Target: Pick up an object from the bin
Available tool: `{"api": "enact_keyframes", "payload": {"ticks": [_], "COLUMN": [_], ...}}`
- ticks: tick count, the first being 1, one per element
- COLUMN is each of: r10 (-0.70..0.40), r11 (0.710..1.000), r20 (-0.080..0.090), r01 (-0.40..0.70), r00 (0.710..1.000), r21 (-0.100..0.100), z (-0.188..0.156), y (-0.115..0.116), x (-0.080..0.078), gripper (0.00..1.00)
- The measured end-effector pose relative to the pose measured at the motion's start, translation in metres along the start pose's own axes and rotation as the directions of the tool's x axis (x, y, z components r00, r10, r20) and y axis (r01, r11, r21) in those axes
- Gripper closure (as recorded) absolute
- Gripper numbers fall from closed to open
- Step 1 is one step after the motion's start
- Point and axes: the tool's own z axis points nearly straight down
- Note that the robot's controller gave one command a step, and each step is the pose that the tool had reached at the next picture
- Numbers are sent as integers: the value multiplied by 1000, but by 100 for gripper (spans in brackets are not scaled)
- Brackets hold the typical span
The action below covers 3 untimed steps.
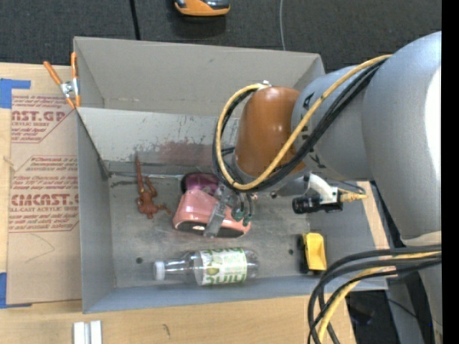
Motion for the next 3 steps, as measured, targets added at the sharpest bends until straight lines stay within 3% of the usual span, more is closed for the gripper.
{"api": "enact_keyframes", "payload": {"ticks": [1, 2, 3], "r10": [37, 111, 194], "r11": [999, 994, 981], "r20": [17, -6, 6], "r01": [-37, -111, -194], "r00": [999, 994, 981], "r21": [-10, 5, -3], "z": [-12, -13, -46], "y": [-1, 5, 40], "x": [11, 19, 16], "gripper": [100, 100, 100]}}
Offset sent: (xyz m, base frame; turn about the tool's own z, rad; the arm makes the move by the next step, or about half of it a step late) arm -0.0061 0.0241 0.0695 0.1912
